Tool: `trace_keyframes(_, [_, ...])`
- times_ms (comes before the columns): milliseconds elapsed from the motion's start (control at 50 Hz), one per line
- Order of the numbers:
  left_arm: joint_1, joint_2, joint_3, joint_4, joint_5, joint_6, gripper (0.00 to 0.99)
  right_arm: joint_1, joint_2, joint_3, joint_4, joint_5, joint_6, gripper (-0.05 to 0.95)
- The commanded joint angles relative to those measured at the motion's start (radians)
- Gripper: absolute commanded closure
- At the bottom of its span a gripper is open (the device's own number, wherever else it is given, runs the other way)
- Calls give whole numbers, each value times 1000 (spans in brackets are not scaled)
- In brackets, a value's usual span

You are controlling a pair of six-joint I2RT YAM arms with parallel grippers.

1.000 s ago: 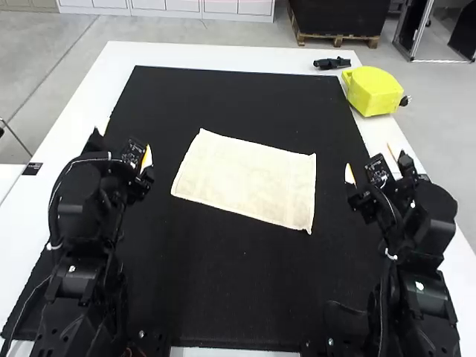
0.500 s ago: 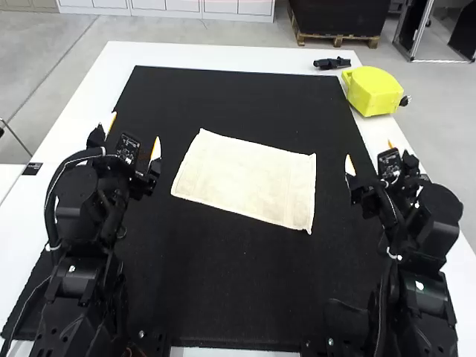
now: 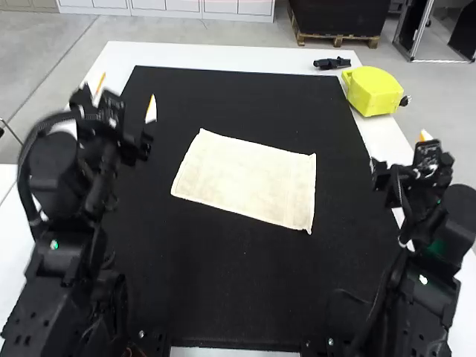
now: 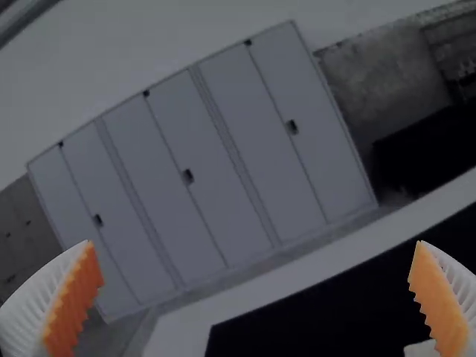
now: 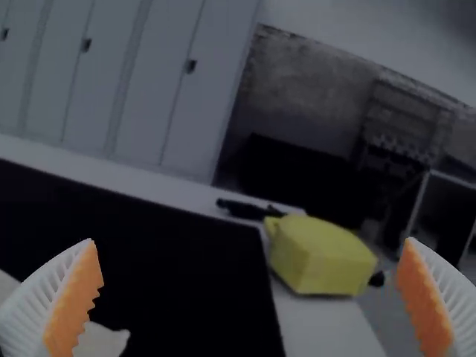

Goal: Fold the towel.

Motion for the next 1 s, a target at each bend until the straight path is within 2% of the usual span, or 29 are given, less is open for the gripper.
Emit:
trace_keyframes(0, [-2,74,92,3,-5,-53,30,-63,16,131,7,-129,120,-10])
trace_keyframes(100, [-2,134,139,40,-12,-58,30,-105,36,190,45,-169,199,-10])
trace_keyframes(160, [-1,186,178,73,-17,-58,30,-135,72,237,93,-221,291,-10])
trace_keyframes(300, [-2,306,259,98,-8,-56,30,-210,186,362,104,-307,408,-10])
trace_keyframes(360, [1,337,273,121,-6,-56,30,-238,215,391,111,-325,440,-10])
trace_keyframes(420, [1,367,291,153,-11,-58,30,-267,246,423,156,-334,494,-10])
trace_keyframes(720, [2,508,409,181,-28,-62,30,-333,434,559,228,-321,546,-10])
trace_keyframes(840, [4,518,434,185,-31,-70,30,-332,508,595,259,-295,555,-10])
trace_keyframes(980, [1,531,440,193,-42,-75,30,-330,600,662,334,-232,629,-10])
